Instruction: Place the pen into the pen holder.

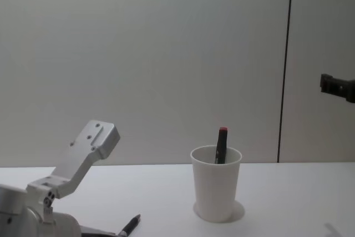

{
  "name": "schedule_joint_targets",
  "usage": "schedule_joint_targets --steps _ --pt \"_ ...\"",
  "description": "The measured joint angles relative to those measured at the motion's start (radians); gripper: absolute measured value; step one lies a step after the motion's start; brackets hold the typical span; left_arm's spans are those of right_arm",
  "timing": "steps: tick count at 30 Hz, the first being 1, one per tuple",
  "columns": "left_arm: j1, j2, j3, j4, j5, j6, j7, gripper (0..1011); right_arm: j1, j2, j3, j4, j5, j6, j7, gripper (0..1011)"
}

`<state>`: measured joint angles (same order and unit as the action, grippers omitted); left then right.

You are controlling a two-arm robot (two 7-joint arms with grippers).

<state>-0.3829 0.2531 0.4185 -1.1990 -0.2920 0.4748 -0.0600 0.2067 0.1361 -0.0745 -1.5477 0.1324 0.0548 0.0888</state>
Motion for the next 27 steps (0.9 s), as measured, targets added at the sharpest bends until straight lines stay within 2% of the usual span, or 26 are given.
schedule_joint_targets --steps 12,25,27 --pt "0.031 0.024 -0.015 -0.089 0.011 -0.039 0.035 144 0.0 0.0 0.0 0.0 0.0 0.0 0.0 1002" --pt "0.07 0.057 -0.036 -0.22 0.05 -0.123 0.099 144 0.0 0.0 0.0 0.0 0.0 0.0 0.0 1001" --pt "0.078 0.063 -0.039 -0.246 0.063 -0.151 0.111 144 0.0 0.0 0.0 0.0 0.0 0.0 0.0 1002"
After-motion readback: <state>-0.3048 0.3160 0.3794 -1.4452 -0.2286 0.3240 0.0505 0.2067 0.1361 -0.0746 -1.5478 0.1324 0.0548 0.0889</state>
